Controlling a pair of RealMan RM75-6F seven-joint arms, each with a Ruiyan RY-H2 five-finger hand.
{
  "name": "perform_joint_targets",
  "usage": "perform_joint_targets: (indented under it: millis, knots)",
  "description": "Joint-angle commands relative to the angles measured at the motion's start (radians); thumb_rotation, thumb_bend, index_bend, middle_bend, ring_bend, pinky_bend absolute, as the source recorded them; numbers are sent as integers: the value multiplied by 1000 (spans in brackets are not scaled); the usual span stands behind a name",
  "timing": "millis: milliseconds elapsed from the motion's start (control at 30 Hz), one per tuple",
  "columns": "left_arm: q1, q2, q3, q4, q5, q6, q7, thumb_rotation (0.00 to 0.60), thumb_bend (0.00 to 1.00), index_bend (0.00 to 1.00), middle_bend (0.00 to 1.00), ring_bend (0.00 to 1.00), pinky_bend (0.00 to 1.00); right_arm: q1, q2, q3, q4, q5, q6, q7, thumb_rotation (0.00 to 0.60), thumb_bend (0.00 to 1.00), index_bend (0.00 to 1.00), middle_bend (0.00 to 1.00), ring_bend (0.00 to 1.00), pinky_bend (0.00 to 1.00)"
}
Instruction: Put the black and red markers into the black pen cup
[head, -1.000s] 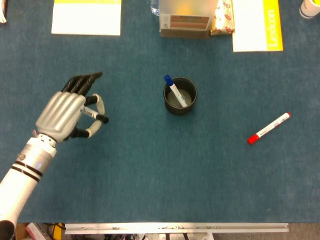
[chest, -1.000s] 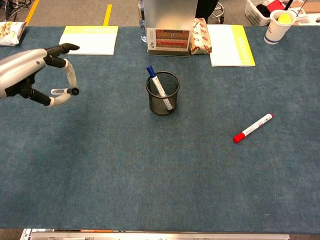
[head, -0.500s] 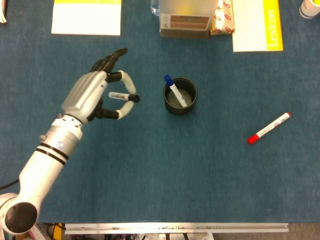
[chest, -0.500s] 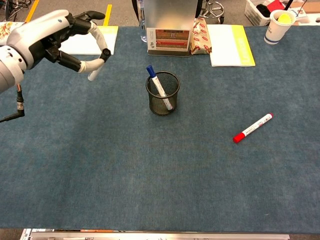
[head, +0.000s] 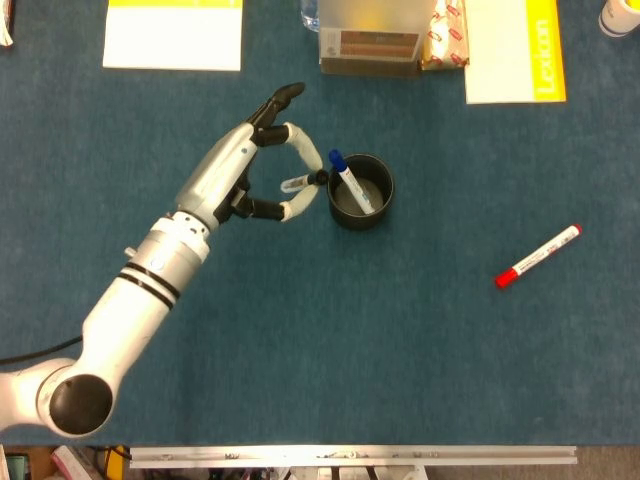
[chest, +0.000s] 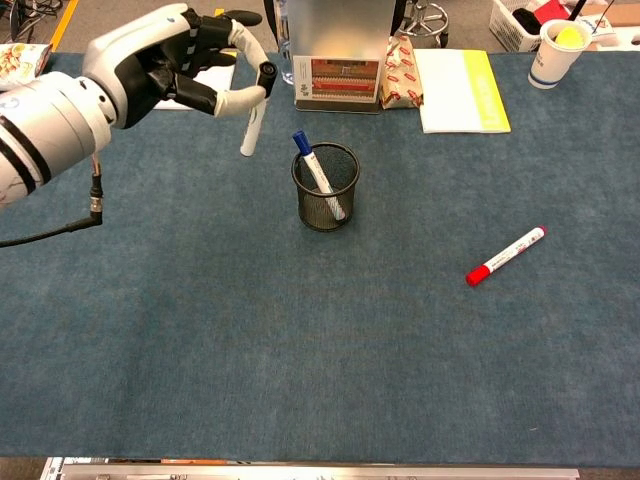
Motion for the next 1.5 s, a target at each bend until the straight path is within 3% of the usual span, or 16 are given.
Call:
perform_joint_targets:
  millis: [33, 1067, 1500]
  knots:
    - [-18, -29, -13, 42, -16, -27, -40, 600, 344, 635, 0, 0, 27, 1, 1, 0, 1, 2, -2, 2, 600, 0, 317, 197, 194, 320]
    - [-94, -241, -10, 264, 10, -107, -171, 600, 345, 645, 0, 0, 27, 1, 26, 3, -16, 23, -13, 31, 600, 0, 317, 198, 194, 321]
    - [-96, -288, -5, 328, 37, -153, -237, 600, 345, 636, 0, 0, 27, 2, 30, 0, -20, 26, -20, 33, 600, 0, 317, 197, 194, 320]
